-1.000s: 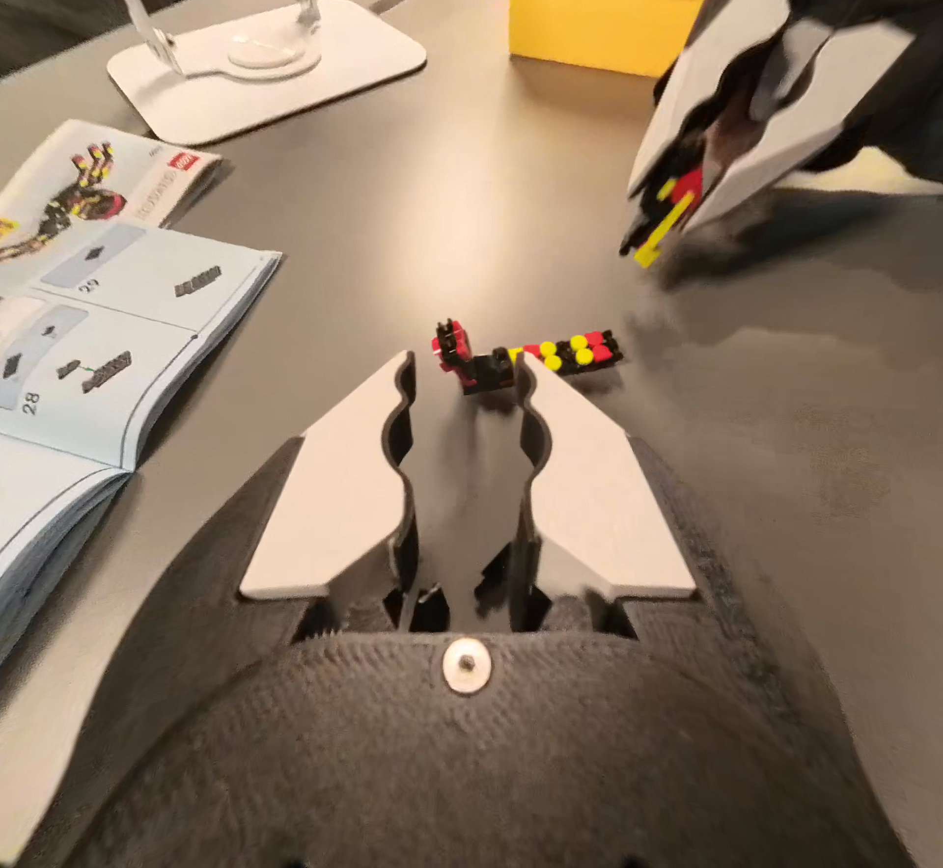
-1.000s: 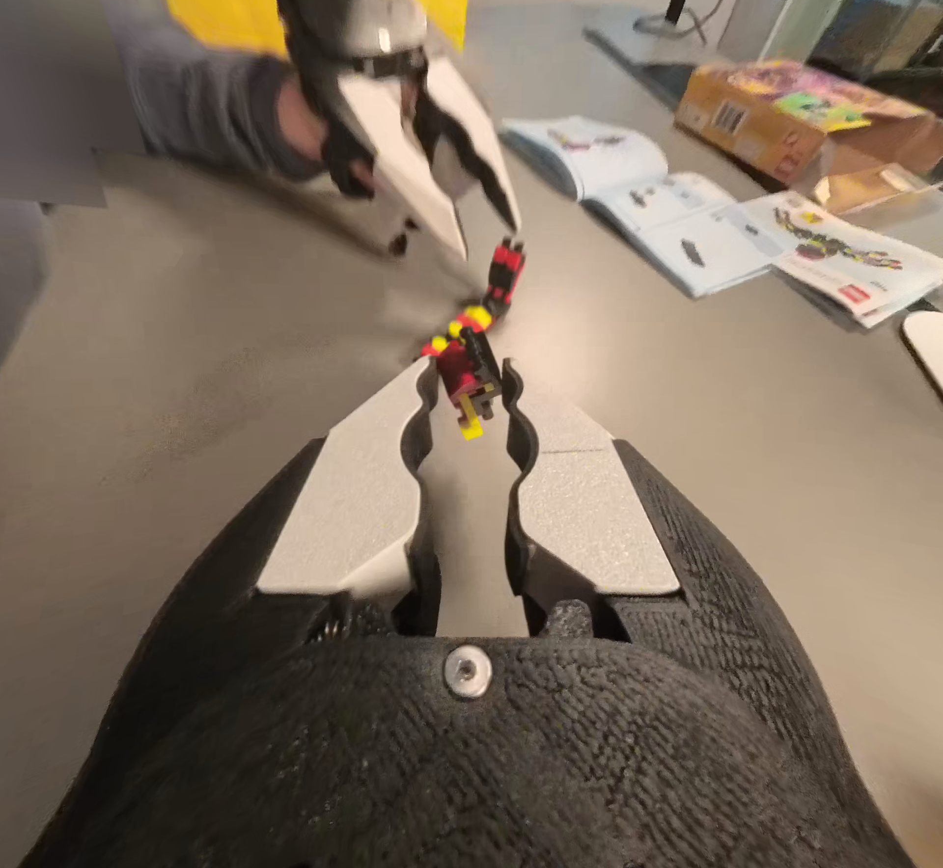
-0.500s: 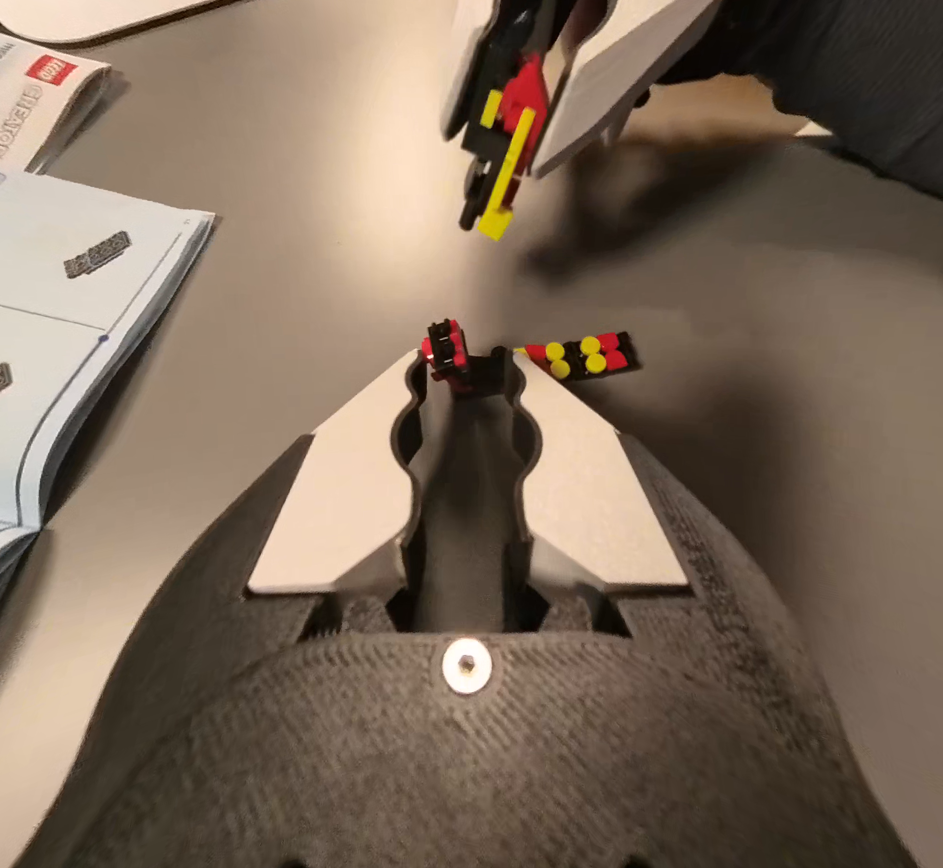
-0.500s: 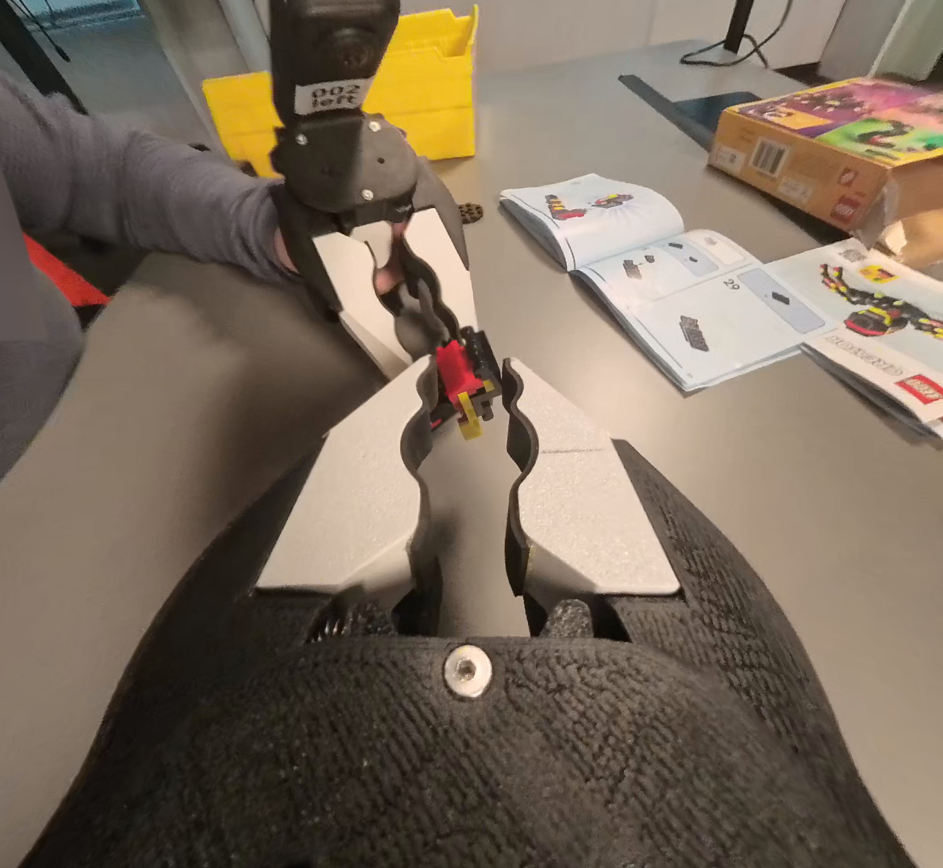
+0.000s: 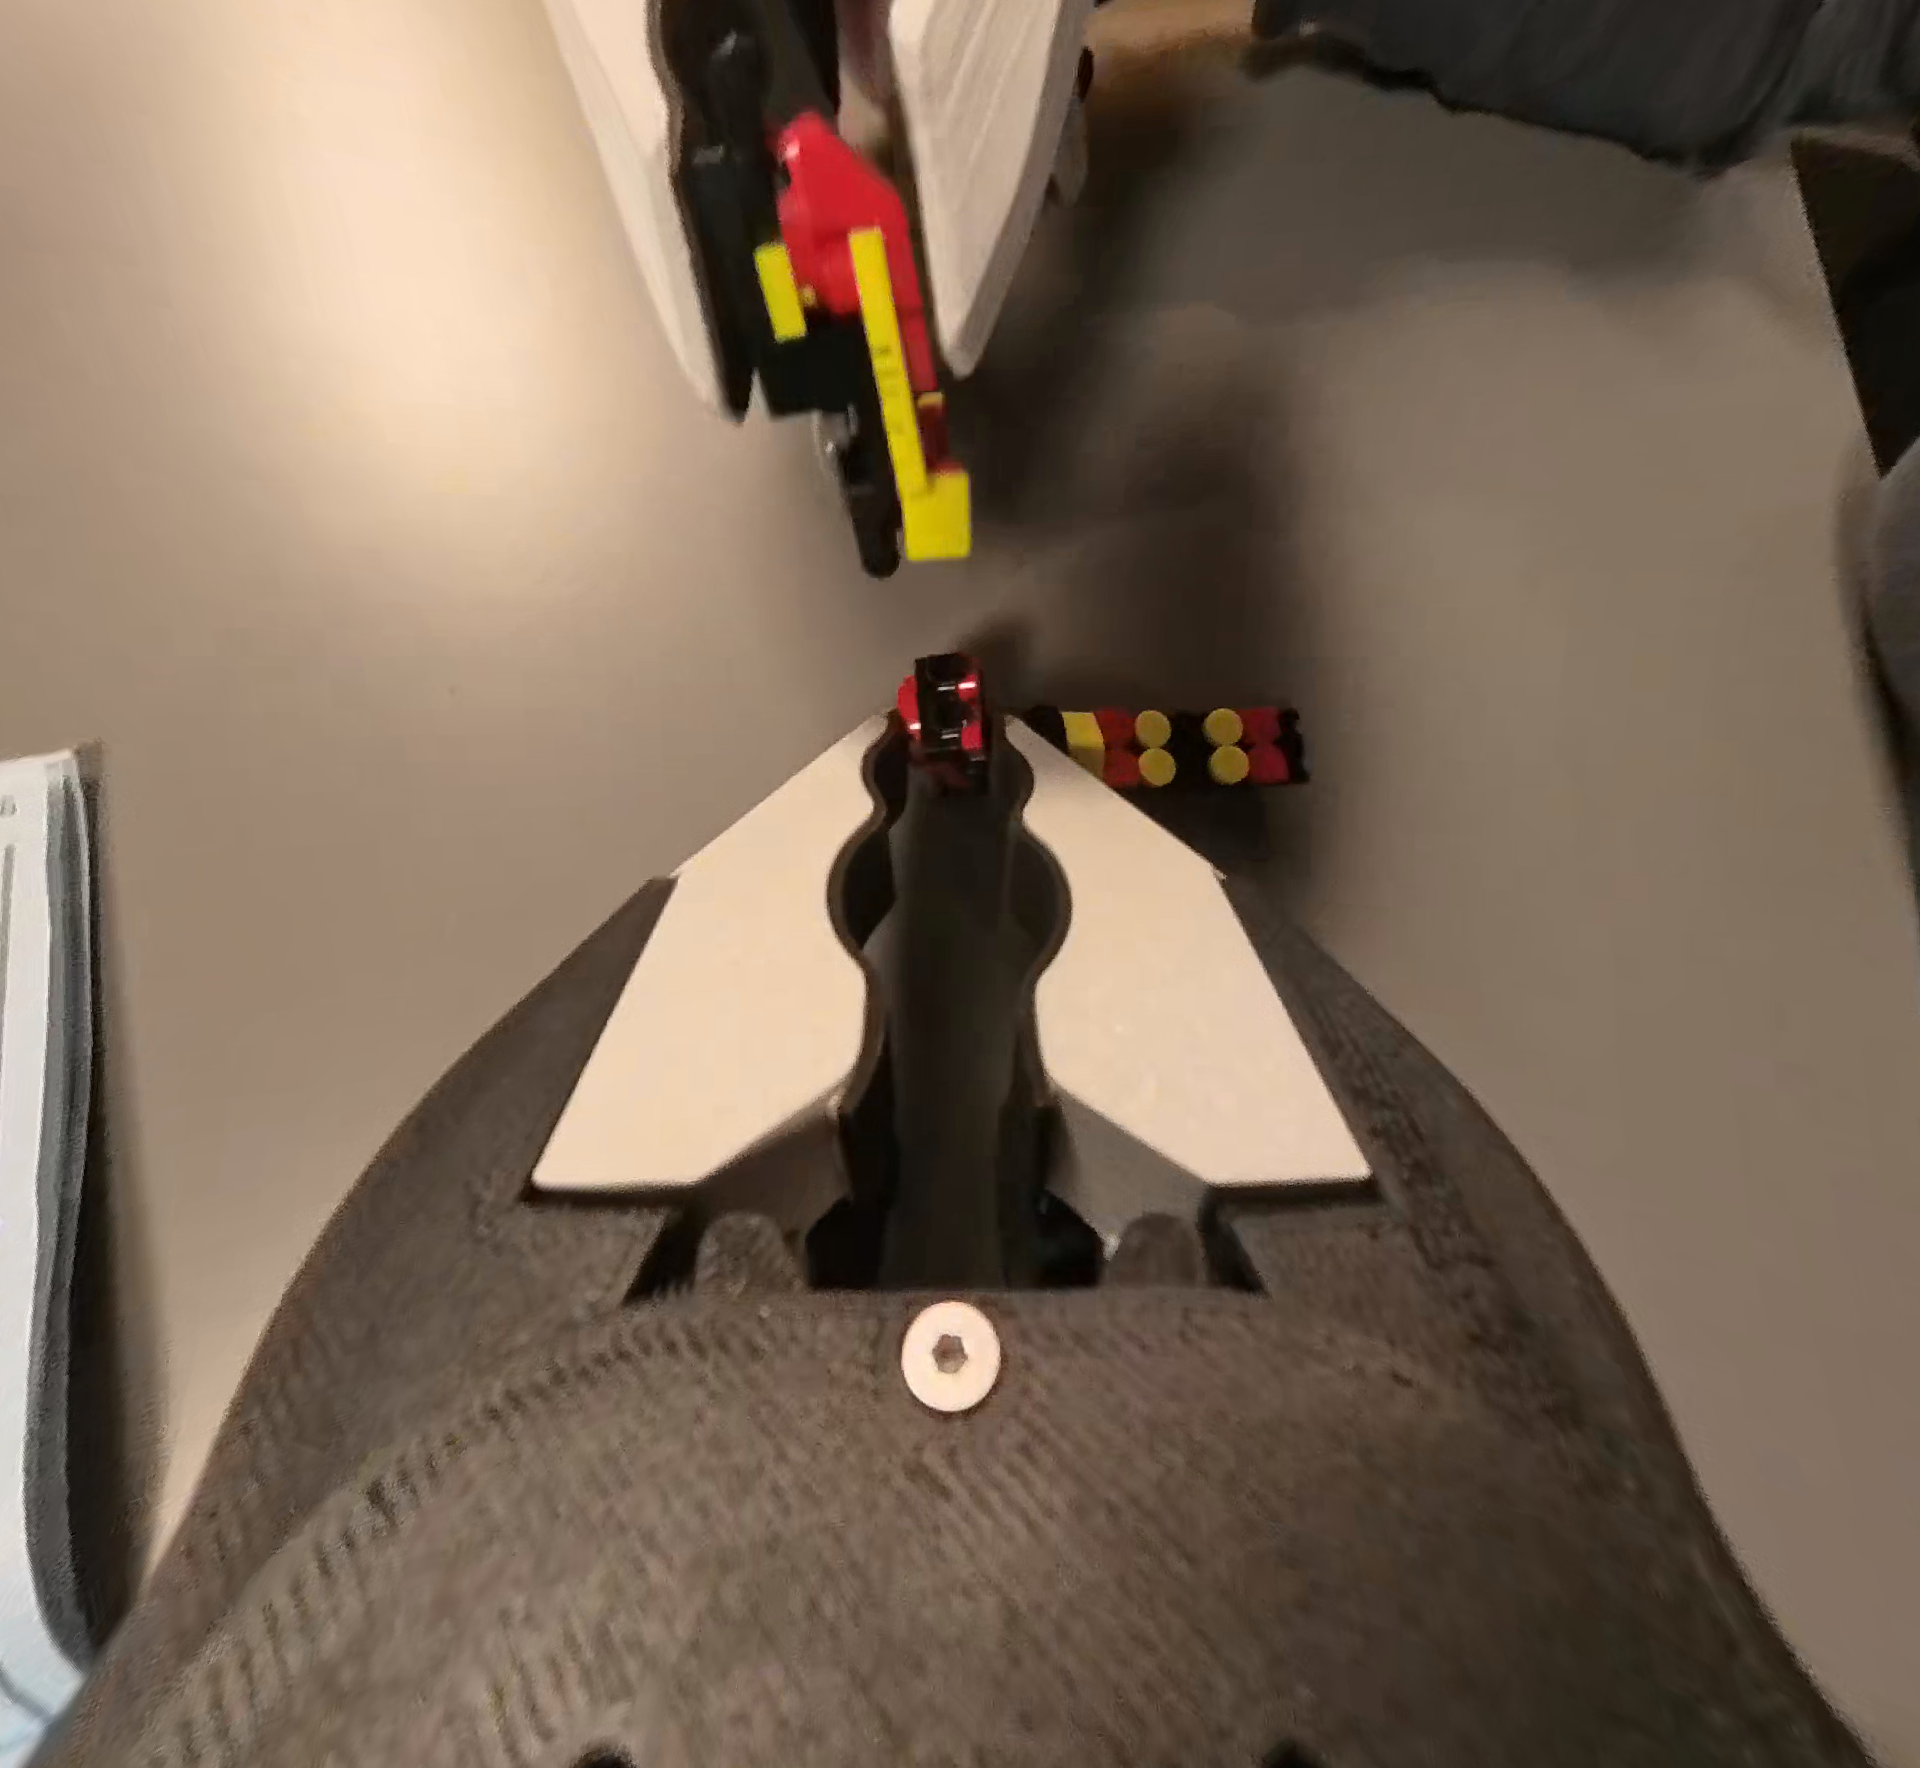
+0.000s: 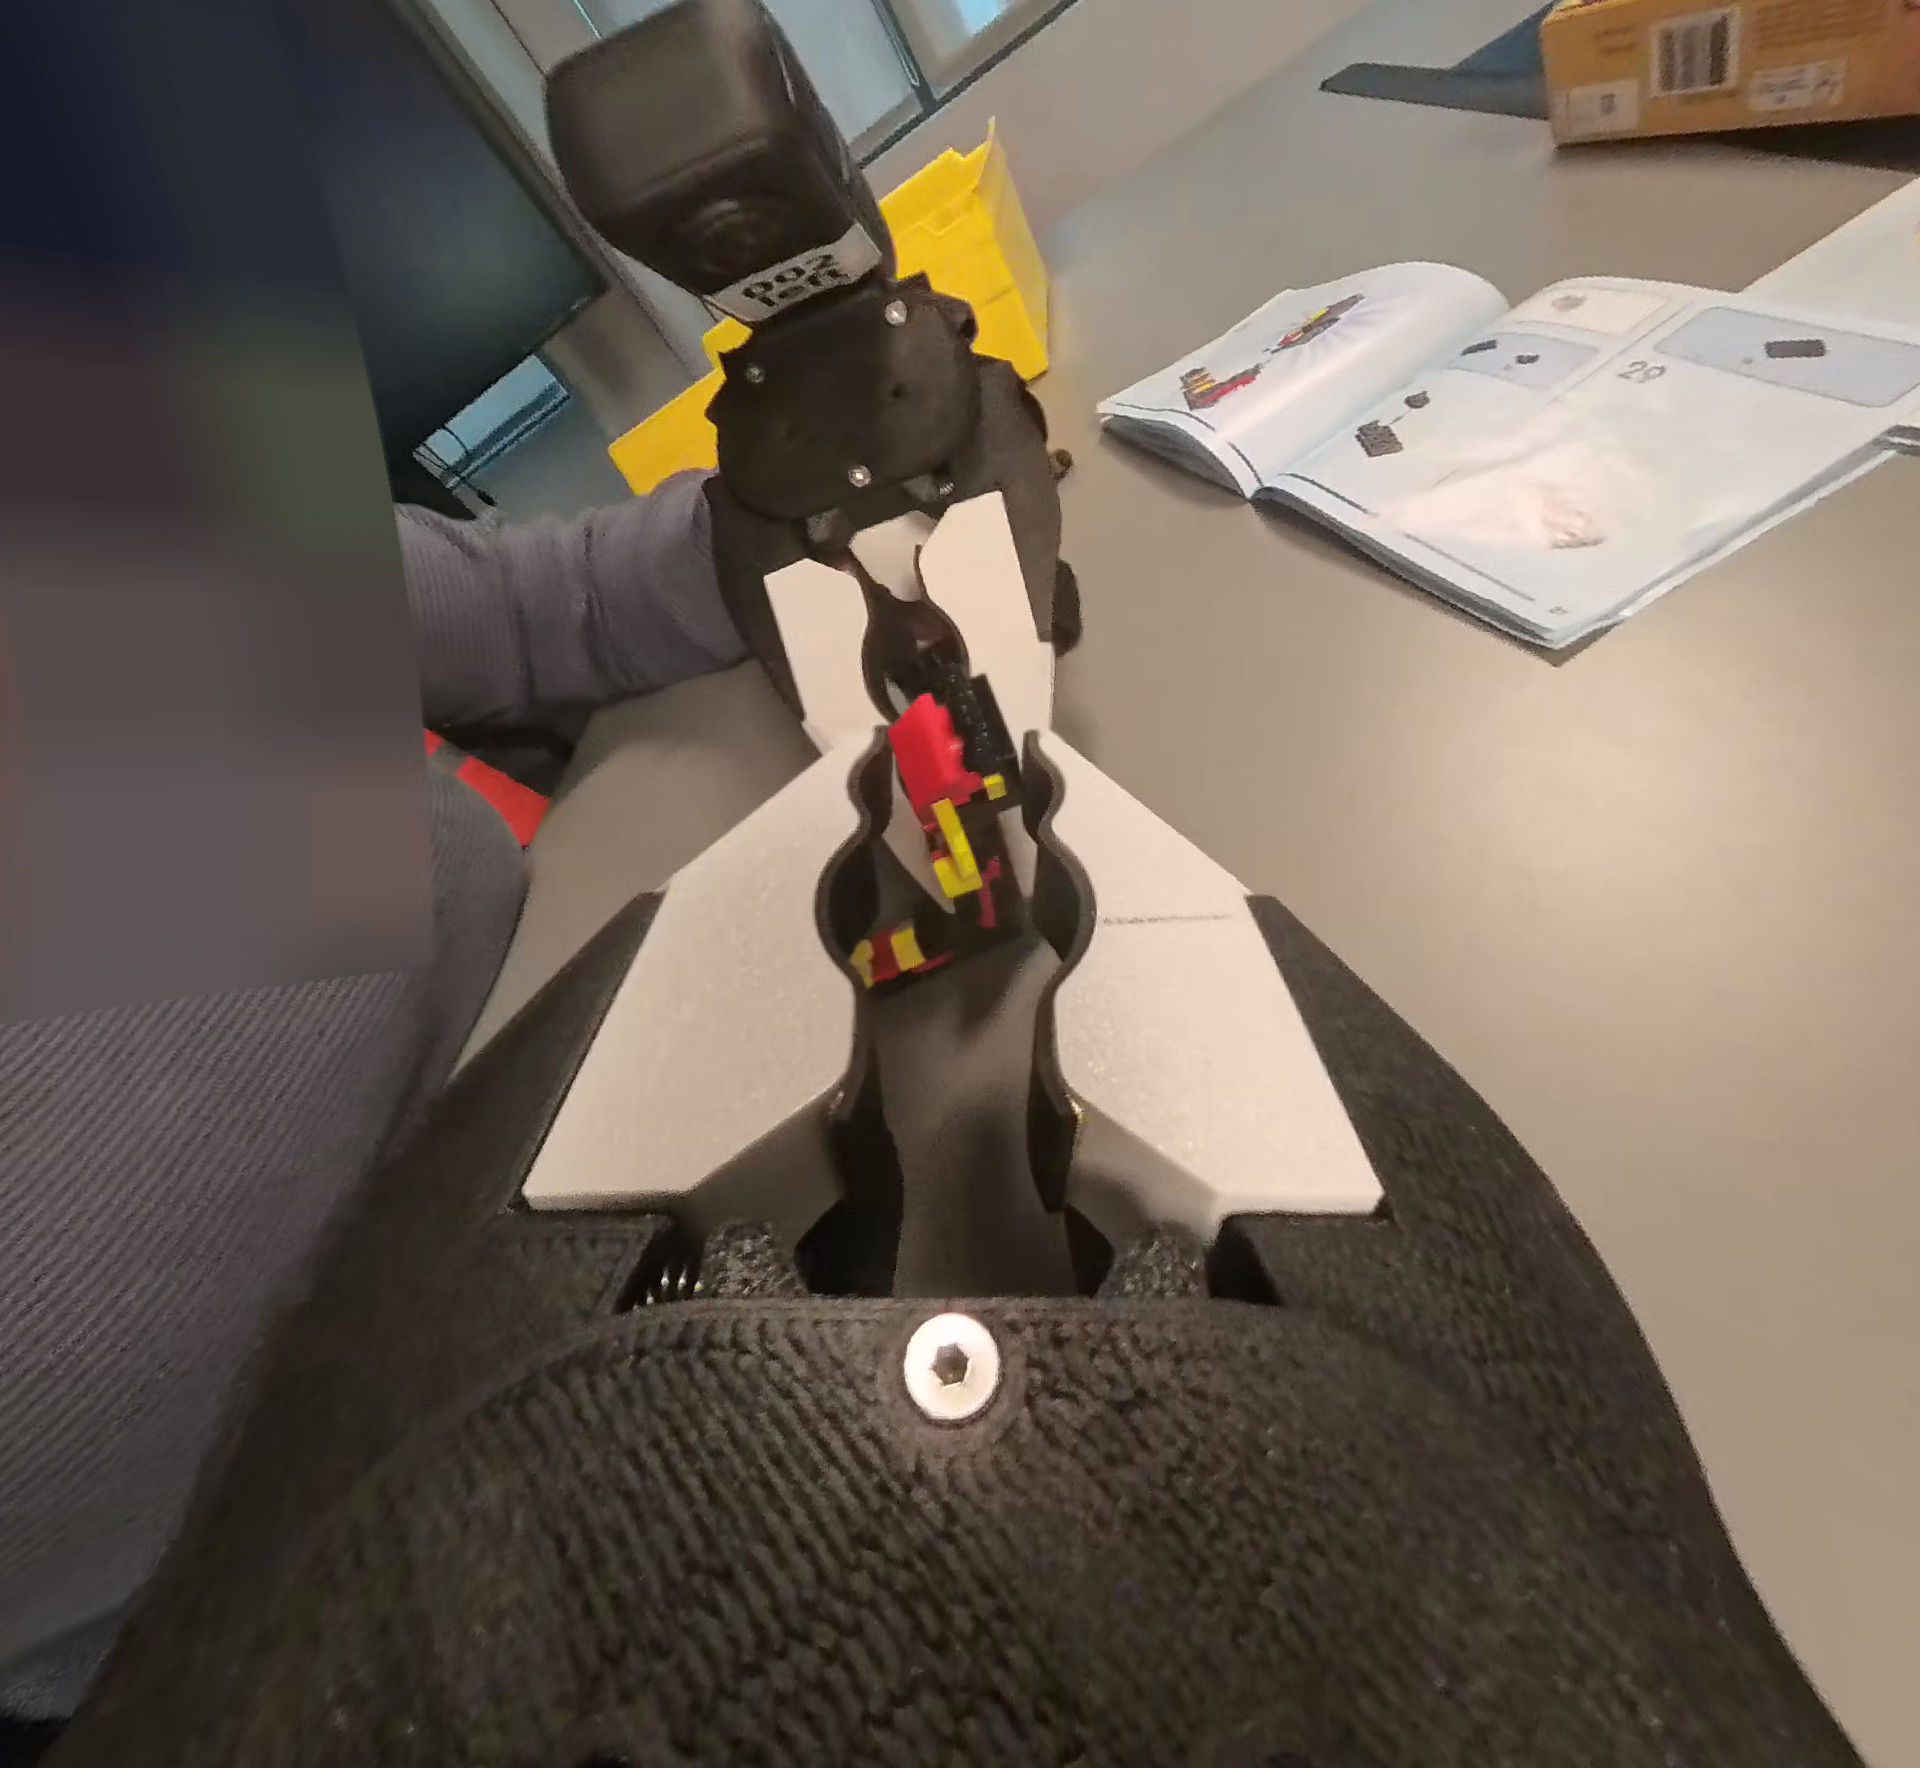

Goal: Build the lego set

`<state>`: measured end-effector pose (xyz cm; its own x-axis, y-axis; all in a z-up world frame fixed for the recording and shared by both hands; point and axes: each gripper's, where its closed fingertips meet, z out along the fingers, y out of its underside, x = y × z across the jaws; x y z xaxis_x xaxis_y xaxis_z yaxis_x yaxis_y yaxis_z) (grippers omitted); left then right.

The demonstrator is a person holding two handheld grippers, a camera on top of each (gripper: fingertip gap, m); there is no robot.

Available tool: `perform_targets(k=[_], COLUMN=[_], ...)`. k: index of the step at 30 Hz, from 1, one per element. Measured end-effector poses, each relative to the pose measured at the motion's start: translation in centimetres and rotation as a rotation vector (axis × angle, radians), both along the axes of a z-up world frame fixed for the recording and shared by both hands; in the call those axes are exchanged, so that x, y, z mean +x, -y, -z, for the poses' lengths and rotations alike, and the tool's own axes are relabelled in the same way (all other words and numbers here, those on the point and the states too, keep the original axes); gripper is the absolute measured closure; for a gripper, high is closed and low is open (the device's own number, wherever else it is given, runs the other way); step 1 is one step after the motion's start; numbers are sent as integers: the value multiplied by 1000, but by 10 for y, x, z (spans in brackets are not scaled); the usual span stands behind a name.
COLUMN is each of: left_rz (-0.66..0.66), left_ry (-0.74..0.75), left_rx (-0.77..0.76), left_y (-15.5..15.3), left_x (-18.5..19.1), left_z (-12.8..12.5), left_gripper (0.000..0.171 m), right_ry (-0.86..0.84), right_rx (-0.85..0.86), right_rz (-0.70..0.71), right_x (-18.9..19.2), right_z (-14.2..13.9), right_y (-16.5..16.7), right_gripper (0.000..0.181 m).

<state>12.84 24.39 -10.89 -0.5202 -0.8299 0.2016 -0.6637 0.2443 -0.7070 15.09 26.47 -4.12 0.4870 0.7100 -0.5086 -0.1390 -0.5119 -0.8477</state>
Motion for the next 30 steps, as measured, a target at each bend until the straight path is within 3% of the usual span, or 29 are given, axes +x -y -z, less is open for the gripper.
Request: perform_targets(k=[7, 12, 23, 30], left_rz=[-73, -93, 26, 69], left_ry=[65, 94, 77, 44], left_rx=[12, 52, -77, -105], left_y=[-4, -5, 18, 22], left_x=[2, 0, -4, -6], left_z=[1, 1, 1, 2], left_gripper=[149, 148, 157, 136], right_ry=[81, 63, 123, 28], right_rx=[58, 129, 286, 211], right_rz=[26, 8, -8, 61], right_x=[3, -3, -13, -14], right_z=[12, 4, -6, -8], right_y=[0, 4, 24, 29], right_gripper=[159, 159, 159, 159])
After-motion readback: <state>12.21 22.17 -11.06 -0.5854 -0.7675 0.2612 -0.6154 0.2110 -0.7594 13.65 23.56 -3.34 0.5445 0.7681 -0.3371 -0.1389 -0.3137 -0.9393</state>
